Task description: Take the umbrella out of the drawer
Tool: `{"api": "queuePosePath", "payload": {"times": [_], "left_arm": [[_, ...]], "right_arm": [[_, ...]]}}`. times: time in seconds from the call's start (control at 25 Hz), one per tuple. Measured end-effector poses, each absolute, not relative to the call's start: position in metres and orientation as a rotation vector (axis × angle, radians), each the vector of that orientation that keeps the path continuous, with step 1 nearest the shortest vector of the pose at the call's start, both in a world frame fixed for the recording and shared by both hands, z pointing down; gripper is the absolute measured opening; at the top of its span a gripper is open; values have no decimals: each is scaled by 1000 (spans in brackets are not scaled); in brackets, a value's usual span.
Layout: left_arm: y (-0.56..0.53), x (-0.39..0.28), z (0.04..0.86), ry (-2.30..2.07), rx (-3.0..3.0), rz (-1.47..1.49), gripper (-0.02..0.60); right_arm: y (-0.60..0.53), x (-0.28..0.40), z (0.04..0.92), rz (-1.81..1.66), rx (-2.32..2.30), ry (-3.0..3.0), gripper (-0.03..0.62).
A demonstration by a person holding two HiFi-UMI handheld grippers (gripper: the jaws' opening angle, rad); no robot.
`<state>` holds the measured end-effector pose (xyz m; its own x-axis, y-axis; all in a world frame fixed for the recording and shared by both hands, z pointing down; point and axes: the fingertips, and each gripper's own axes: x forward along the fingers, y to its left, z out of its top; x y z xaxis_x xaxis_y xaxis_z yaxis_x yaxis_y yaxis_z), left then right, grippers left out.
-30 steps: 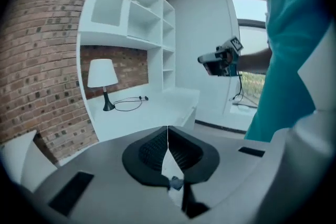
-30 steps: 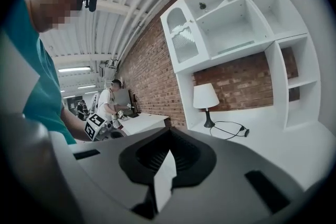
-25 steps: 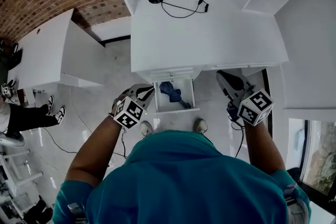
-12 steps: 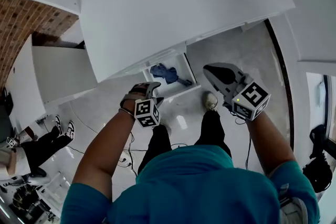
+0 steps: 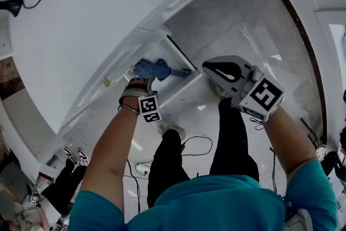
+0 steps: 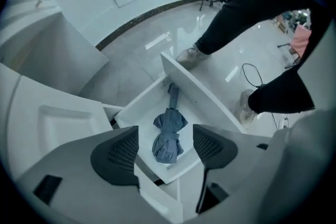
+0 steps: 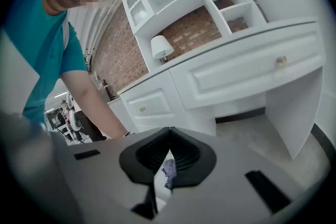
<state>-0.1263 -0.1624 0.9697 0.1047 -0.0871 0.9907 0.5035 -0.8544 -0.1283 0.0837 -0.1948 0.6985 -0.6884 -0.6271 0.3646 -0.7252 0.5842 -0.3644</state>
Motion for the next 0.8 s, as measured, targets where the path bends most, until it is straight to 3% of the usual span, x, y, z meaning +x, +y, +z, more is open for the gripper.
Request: {"api": "queuePosePath", "payload": {"times": [0.32,0.8], "left_arm": [[-188,-133,1106,-477,-1781,-1824,330],[-178,-161,1226,-715,-1601,-1884,344]], "right_arm": [[-157,109,818,795,1301,-2517,23],[-138,116,878,860,1292,-2393,22]]}}
